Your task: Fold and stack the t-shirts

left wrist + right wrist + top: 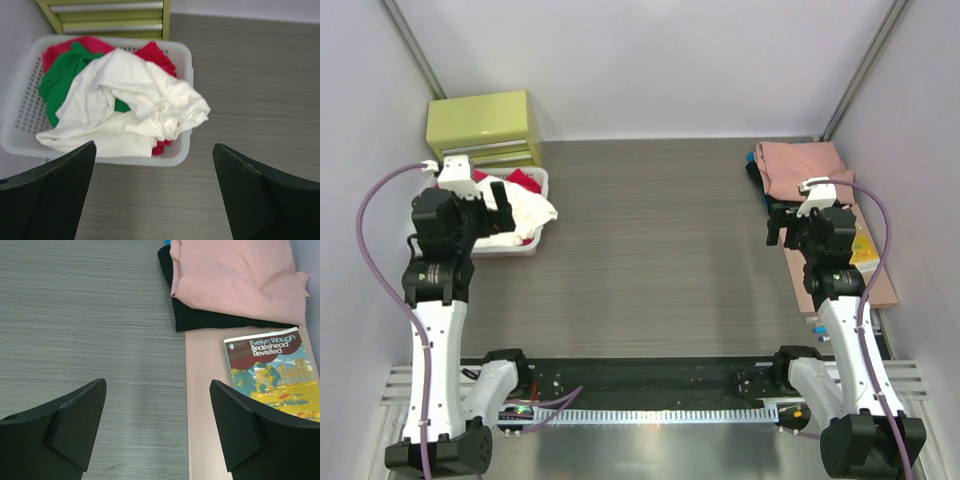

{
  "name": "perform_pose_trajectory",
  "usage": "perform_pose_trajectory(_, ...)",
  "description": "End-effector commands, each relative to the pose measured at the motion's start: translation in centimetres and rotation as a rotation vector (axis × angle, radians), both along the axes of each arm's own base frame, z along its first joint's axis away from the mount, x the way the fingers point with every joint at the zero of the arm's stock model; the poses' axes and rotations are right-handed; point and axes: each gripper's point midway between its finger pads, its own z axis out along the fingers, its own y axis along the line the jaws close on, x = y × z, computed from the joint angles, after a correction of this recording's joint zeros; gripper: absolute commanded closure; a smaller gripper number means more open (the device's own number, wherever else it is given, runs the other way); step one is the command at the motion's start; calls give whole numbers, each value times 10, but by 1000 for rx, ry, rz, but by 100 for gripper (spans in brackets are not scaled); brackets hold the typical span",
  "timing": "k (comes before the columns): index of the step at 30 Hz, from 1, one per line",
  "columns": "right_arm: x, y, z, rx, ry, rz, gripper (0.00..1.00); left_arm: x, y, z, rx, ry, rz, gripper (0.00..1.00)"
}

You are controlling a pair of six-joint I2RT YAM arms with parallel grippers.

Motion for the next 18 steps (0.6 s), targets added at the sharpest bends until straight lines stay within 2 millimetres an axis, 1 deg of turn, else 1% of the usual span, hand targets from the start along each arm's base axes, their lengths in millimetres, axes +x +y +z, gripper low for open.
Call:
perform_pose_trajectory(1, 8, 9, 28, 57, -91, 26, 9, -22, 10, -4, 69, -79, 40, 0)
perform_pose_trajectory(2, 8, 8, 32, 54, -112, 26, 9, -26, 13, -13, 81, -80, 53, 0)
perform_pose_trajectory(5, 7, 13, 32, 49, -102, 59, 7, -35, 15, -20, 82, -55, 73, 0)
perform_pose_trajectory(6, 8, 14, 44, 27, -118, 78, 8, -37, 22, -22, 88, -38, 114, 0)
perform_pose_trajectory(7, 8, 17, 47, 22, -111, 96, 9, -37, 27, -29, 90, -6, 139, 0)
perform_pose_trajectory(8, 8, 22, 45, 27, -82, 121, 9, -37, 31, -29, 93, -1, 167, 0)
perform_pose_trajectory(9, 11, 23, 59, 30, -105, 126, 12, -39, 41, -28, 105, 0, 227, 0)
perform_pose_trajectory(10, 14, 27, 64, 49, -106, 132, 20, -39, 44, -27, 106, 0, 243, 0)
perform_pose_trajectory(11, 15, 34, 68, 63, -103, 173, 20, -37, 44, -25, 105, 3, 241, 0)
perform_pose_trajectory(12, 27, 39, 79, 80, -95, 185, 18, -38, 42, -28, 90, 17, 240, 0)
perform_pose_trajectory(13, 29, 47, 75, 140, -39, 181, 13, -37, 42, -25, 80, 15, 245, 0)
perform_pose_trajectory(14, 31, 61, 76, 179, 5, 242, 13, -35, 41, -28, 73, 32, 241, 0)
perform_pose_trajectory(15, 47, 69, 80, 207, 54, 273, 11, -36, 44, -32, 69, 50, 251, 0)
perform_pose_trajectory(16, 46, 75, 71, 230, 125, 272, 11, -37, 49, -35, 76, 64, 281, 0)
perform_pose_trajectory(17, 51, 95, 77, 195, 135, 308, 12, -36, 52, -40, 83, 87, 292, 0)
perform_pose_trajectory(18, 56, 105, 63, 154, 177, 322, 12, -35, 55, -42, 94, 97, 303, 0)
